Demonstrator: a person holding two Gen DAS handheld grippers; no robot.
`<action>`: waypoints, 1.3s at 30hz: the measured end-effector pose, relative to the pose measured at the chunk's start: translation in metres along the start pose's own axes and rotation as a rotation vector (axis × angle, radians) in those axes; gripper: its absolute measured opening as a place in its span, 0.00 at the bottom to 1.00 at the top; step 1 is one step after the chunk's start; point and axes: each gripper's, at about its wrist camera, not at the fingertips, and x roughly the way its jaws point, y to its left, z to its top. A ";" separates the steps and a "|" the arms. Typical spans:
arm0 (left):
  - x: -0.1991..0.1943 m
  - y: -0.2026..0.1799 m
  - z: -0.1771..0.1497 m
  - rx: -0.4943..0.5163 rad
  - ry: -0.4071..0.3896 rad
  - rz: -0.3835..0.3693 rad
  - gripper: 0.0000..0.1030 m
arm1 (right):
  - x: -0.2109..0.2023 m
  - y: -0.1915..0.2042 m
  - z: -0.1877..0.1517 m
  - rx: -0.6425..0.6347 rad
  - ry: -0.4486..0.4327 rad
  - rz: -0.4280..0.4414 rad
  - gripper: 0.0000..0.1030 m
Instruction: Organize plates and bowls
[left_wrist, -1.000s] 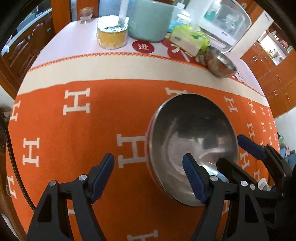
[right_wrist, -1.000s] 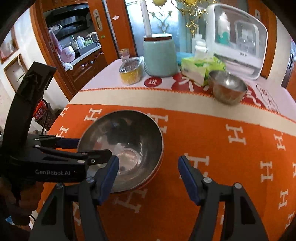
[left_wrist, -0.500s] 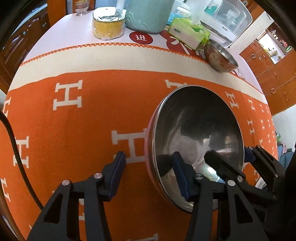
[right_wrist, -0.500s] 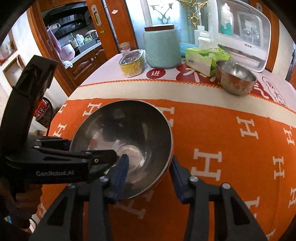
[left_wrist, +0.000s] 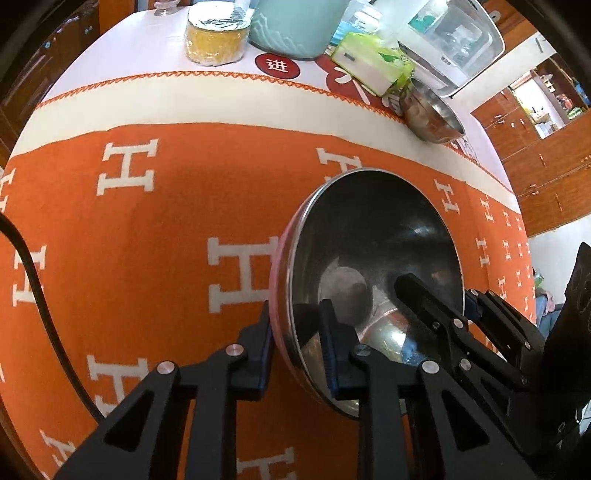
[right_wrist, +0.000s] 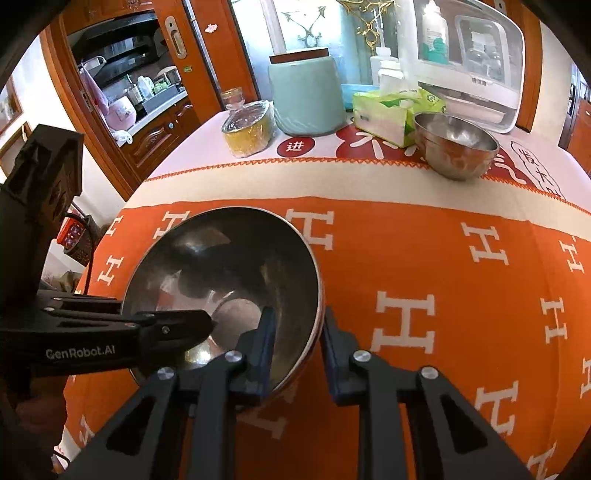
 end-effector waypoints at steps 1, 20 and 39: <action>-0.002 0.001 -0.002 -0.002 0.001 0.004 0.20 | 0.000 0.000 -0.001 0.004 0.002 0.001 0.21; -0.042 0.001 -0.053 -0.016 0.011 0.067 0.20 | -0.031 0.013 -0.023 0.078 0.021 0.057 0.11; -0.096 -0.032 -0.117 0.032 -0.028 0.068 0.20 | -0.110 0.019 -0.062 0.049 0.001 0.039 0.10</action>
